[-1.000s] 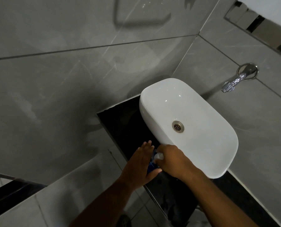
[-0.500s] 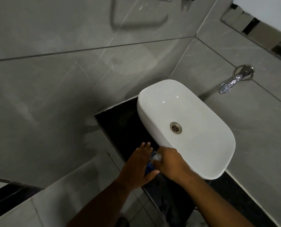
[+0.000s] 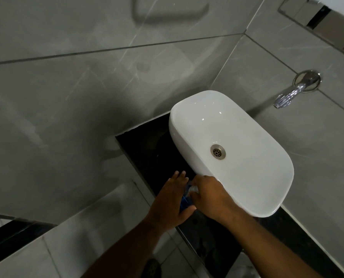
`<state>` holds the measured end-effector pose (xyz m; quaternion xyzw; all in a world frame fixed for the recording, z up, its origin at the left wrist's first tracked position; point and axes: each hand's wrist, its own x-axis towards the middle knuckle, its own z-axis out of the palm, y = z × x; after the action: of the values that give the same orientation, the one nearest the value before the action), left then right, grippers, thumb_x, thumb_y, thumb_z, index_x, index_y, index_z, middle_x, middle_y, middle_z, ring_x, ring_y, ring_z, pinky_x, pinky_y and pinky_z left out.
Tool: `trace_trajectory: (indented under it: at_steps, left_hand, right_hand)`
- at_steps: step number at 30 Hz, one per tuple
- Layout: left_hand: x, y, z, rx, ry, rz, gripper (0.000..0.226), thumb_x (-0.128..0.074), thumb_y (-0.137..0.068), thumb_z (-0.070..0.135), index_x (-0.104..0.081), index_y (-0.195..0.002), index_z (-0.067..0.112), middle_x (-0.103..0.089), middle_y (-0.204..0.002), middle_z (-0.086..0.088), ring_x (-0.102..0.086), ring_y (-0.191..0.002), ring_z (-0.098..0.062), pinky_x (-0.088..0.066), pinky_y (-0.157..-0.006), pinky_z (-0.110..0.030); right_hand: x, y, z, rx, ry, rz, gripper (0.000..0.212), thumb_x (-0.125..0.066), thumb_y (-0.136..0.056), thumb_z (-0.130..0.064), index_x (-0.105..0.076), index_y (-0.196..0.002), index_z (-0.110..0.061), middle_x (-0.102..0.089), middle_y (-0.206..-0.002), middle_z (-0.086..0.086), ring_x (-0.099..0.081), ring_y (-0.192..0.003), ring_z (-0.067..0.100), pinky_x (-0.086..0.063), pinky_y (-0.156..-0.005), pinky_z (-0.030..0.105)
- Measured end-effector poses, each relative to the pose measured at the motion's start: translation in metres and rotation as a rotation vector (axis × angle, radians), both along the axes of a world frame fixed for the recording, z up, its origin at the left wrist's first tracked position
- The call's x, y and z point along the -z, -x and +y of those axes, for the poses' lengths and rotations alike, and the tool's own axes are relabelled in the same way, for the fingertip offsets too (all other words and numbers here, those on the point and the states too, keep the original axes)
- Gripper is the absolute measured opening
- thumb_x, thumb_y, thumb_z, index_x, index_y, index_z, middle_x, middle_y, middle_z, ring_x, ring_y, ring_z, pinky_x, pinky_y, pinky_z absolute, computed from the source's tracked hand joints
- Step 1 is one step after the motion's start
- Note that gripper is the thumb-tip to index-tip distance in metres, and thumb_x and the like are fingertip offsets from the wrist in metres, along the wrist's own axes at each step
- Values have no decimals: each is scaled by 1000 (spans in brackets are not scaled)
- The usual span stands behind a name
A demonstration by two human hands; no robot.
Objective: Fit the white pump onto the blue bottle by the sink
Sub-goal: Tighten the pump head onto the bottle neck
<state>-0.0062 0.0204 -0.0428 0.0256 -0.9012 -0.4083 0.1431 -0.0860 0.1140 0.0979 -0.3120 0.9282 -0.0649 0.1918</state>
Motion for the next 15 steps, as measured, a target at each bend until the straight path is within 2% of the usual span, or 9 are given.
trace_trajectory:
  at_steps: [7, 11, 13, 15]
  left_hand:
    - [4, 0, -1, 9, 2, 7, 81, -56, -88, 49, -21, -150, 12, -19, -159, -8, -6, -148, -21, -14, -120, -43]
    - [4, -1, -1, 6, -1, -12, 81, -54, -88, 55, -22, -150, 13, -20, -159, -7, -7, -148, -22, -18, -119, -48]
    - [3, 0, -1, 6, -5, -8, 81, -52, -89, 56, -18, -151, 17, -21, -159, -8, -8, -148, -23, -21, -118, -50]
    - [1, 2, 0, 8, 13, -2, 83, -51, -90, 58, -11, -151, 19, -20, -160, -9, -8, -148, -23, -20, -118, -48]
  right_hand:
    - [14, -9, -9, 205, 42, 68, 12, -59, -88, -15, -67, -97, -11, -72, -93, 10, -68, -82, 23, -56, -73, 30]
    - [6, -5, -2, 140, 20, -24, 17, -64, -87, -21, -65, -101, -11, -69, -99, 8, -66, -87, 22, -57, -77, 33]
    - [-3, -1, 10, 47, 62, -134, 42, -75, -79, -25, -59, -116, -14, -62, -108, -1, -62, -99, 18, -55, -84, 33]
    - [-12, 4, 26, -42, 72, -242, 81, -81, -73, -23, -40, -142, -20, -49, -129, -5, -49, -122, 14, -47, -101, 31]
